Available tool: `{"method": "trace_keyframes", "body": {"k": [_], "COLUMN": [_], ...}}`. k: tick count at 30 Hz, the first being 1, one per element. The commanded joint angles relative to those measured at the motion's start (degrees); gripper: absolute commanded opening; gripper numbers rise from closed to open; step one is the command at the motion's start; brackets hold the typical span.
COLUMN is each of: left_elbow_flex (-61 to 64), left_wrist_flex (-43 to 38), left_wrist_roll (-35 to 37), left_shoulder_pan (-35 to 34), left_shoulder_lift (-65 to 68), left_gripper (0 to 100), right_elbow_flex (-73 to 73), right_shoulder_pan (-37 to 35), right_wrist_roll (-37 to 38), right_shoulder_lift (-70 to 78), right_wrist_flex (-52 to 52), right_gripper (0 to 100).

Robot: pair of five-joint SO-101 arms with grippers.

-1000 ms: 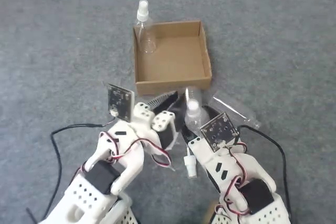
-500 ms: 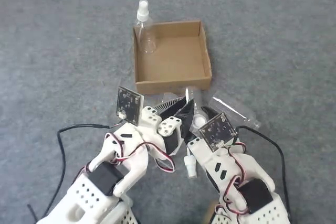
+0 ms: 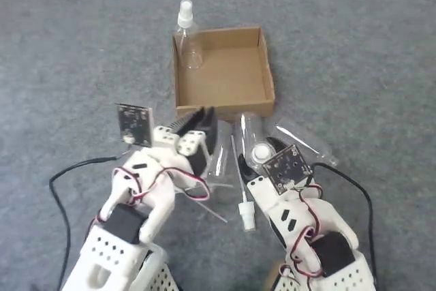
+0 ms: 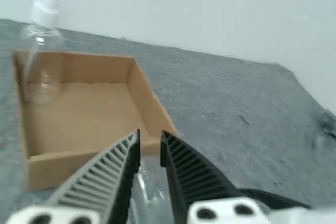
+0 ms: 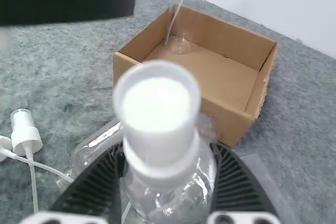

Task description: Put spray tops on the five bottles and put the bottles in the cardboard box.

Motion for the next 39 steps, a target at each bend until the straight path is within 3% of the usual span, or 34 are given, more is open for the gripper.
{"method": "trace_keyframes", "body": {"k": [1, 7, 23, 25, 30, 39], "left_elbow_flex": [-3.47, 0.57, 7.69, 7.43, 8.4, 11.21], "left_wrist_flex": [-0.09, -0.26, -0.26, -0.44, -4.4, -10.9], "left_wrist_roll": [-0.62, -0.53, 5.27, 5.89, 7.74, 8.44], "left_shoulder_pan": [-6.33, -12.22, -12.92, -15.47, -22.51, -27.08], "left_shoulder_lift": [-1.32, -1.32, -1.32, -1.32, -1.32, -1.32], "left_gripper": [6, 6, 6, 4, 1, 1], "right_elbow_flex": [-1.32, -1.23, -1.67, -2.73, -8.26, -18.81], "right_shoulder_pan": [0.75, 0.75, 0.84, 0.84, 0.84, 0.48], "right_wrist_roll": [0.26, 0.44, 1.76, 3.08, 3.6, 3.6], "right_shoulder_lift": [-0.75, -0.75, -0.31, -0.22, -0.22, 3.21], "right_wrist_flex": [0.57, 0.4, -2.33, -2.68, -2.24, -2.77], "right_gripper": [7.9, 7.9, 7.9, 7.9, 7.9, 7.9]}}
